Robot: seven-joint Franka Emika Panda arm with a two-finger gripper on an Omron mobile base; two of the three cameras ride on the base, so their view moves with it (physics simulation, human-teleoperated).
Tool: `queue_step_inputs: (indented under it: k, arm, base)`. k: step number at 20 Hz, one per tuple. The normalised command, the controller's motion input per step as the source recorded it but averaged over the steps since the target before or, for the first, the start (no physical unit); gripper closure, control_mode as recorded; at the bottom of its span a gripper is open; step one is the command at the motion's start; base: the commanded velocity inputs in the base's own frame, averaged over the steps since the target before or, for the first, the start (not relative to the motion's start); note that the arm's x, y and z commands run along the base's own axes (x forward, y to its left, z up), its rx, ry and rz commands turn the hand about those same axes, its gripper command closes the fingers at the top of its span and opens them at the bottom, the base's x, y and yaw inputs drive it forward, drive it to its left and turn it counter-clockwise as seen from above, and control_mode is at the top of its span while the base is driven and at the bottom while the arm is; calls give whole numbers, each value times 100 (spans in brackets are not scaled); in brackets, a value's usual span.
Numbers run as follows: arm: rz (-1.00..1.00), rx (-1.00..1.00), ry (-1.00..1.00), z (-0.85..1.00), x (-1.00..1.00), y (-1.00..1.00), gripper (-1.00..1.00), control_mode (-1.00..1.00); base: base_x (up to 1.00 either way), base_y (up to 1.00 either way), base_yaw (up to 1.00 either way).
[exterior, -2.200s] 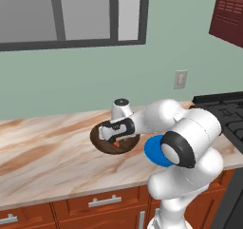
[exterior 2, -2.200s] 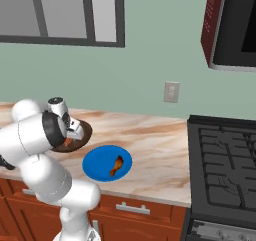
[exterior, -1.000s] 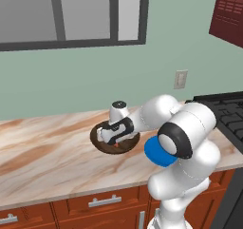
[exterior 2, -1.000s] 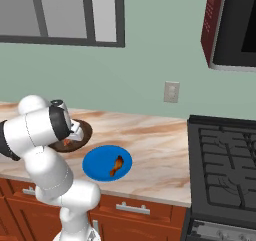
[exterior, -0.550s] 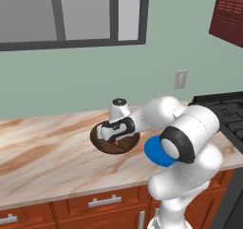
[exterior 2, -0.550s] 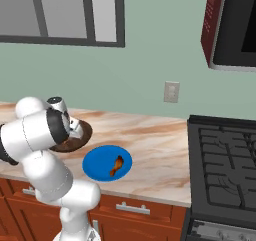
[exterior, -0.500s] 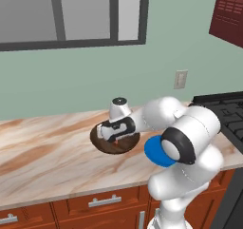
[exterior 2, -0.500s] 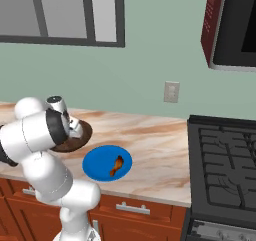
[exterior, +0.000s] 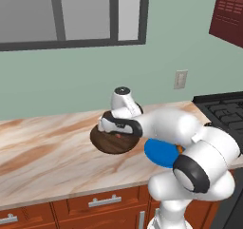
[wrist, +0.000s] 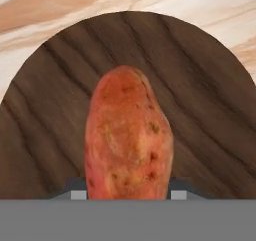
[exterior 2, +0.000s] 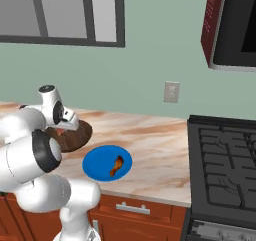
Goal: Place the chicken drumstick on the plate and place the sweet potato on the same plate.
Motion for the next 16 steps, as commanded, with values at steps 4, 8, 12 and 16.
queue_step_inputs:
  k: [4, 8, 12, 16]
  arm:
    - [0, 0, 0, 67, -46, -9, 100, -100]
    - [0, 0, 0, 62, -42, -22, 100, -100]
    - [0, 0, 0, 46, -45, -65, 100, -100]
    - [-2, 0, 0, 12, -55, -84, 100, -100]
  base:
    - [0, 0, 0]
    - [0, 0, 0]
    - [0, 0, 0]
    - [0, 0, 0]
